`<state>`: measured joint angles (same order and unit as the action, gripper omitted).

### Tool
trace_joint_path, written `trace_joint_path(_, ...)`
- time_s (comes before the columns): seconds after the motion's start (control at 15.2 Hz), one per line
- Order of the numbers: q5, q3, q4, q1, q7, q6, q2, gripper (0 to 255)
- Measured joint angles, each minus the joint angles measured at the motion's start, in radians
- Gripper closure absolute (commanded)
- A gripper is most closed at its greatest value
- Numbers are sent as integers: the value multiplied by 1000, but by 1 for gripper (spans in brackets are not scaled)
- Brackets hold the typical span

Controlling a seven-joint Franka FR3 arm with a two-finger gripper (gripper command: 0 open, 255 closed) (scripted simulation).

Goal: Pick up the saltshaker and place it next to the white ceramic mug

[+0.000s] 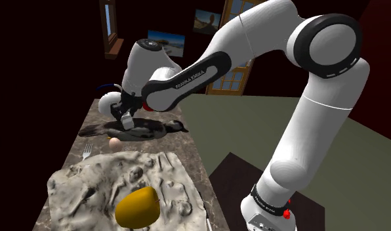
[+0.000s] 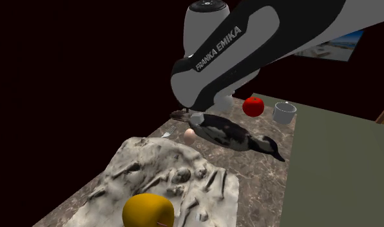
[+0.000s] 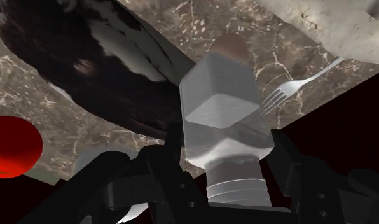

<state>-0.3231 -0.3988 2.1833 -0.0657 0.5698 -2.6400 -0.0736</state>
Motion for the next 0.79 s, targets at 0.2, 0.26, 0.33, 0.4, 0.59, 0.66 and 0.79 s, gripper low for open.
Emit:
trace_joint_path(0.2, 44, 16, 7, -31, -78, -8, 9, 255)
trace_joint_path(0.26, 64, 24, 8, -46, -116, -12, 11, 255)
trace_joint_path(0.33, 75, 32, 0, -57, -144, -16, 2, 255)
trace_joint_path(0.4, 98, 40, 7, -74, -184, -22, 8, 255)
trace_joint_path(0.59, 150, 62, -5, -116, -291, -29, -3, 255)
trace_joint_path(0.66, 165, 71, -19, -131, -328, -29, -16, 255)
trace_joint_path(0.79, 198, 84, -33, -159, -397, -30, -28, 255)
